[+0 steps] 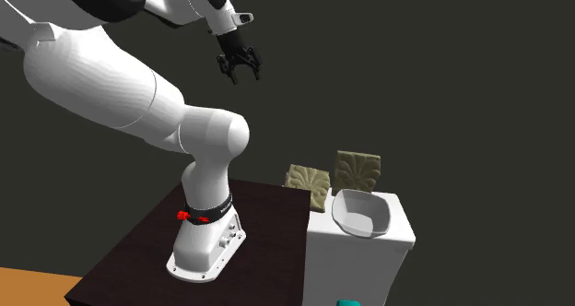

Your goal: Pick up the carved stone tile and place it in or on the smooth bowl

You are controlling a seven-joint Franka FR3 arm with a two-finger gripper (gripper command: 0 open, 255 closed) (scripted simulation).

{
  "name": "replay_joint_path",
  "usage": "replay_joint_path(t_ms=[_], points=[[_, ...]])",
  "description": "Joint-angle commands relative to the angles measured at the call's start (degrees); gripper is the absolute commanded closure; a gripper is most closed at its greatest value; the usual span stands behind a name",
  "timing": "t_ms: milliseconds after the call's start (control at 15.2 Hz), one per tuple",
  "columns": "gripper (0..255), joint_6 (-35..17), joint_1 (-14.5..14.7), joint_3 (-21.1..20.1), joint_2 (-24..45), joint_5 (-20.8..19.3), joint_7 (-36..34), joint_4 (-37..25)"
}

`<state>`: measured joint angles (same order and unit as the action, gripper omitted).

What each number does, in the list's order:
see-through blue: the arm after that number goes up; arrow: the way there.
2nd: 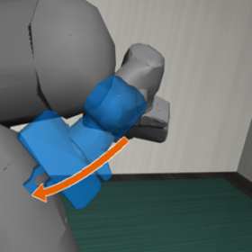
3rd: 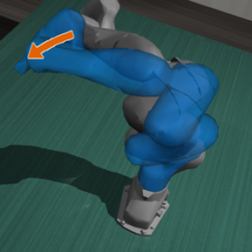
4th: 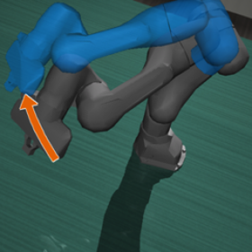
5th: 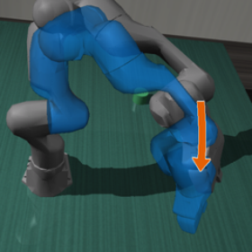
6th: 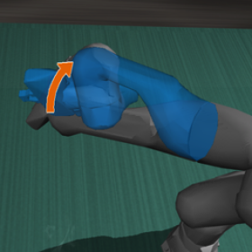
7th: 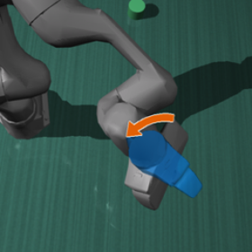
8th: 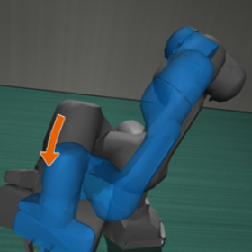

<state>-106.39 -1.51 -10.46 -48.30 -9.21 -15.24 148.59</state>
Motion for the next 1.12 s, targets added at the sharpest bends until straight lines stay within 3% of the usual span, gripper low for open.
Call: replay_joint_path(t_ms=[0,330,594,858,1056], points=[[0,-2.75,-0.27,-3.52,0.77,-1.27,-3.83,3.14],[0,-9.40,-1.94,-12.66,5.54,-5.02,-14.28,9.25],[0,-14.45,-5.47,-21.04,12.43,-9.62,-24.49,12.13],[0,-18.05,-12.42,-30.85,22.40,-17.72,-37.60,12.77],[0,-17.64,-20.40,-39.11,32.94,-28.06,-50.57,11.37]])
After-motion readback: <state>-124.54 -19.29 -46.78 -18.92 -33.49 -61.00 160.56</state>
